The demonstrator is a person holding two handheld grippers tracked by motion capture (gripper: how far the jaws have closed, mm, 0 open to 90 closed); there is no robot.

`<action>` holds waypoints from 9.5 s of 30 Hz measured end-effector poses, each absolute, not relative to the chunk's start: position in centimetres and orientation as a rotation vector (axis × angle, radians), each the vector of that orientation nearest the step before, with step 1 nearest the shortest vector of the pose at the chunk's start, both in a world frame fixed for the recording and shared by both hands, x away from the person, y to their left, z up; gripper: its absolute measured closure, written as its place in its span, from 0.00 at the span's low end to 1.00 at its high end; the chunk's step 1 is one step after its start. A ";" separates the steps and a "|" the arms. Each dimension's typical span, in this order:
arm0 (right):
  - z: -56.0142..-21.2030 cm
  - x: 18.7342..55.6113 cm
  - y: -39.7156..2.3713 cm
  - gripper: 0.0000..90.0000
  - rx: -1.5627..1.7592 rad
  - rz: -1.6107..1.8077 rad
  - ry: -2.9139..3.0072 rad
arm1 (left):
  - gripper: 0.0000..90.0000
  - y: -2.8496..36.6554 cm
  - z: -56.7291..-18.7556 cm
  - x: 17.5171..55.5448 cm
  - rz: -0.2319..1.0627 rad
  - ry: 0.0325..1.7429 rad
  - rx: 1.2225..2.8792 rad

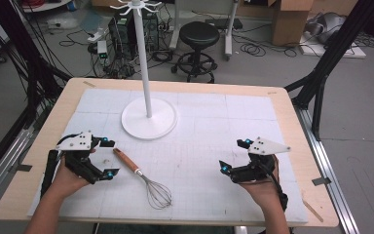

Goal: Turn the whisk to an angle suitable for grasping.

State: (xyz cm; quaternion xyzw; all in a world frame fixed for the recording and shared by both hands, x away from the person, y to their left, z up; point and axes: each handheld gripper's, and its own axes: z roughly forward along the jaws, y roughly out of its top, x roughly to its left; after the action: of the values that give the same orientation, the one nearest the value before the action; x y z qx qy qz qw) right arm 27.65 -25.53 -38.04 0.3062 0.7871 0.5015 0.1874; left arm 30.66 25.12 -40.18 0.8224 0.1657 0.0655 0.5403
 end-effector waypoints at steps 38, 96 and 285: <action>-38.7 27.6 -26.1 0.04 0.882 1.384 2.227 | 0.02 24.0 -39.5 31.7 0.119 0.364 2.050; -39.1 27.6 -25.2 0.04 0.896 1.336 2.260 | 0.44 18.8 -42.6 34.5 0.066 0.254 2.547; -38.4 27.7 -25.6 0.04 0.892 1.342 2.241 | 0.27 22.7 -38.2 31.9 0.125 0.333 2.055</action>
State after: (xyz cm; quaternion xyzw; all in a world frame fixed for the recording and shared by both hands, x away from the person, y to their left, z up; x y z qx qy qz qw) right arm 27.70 -25.64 -38.43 0.3173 0.7972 0.4773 0.1894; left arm 31.93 22.66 -38.24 0.8510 0.1381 0.0518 0.5040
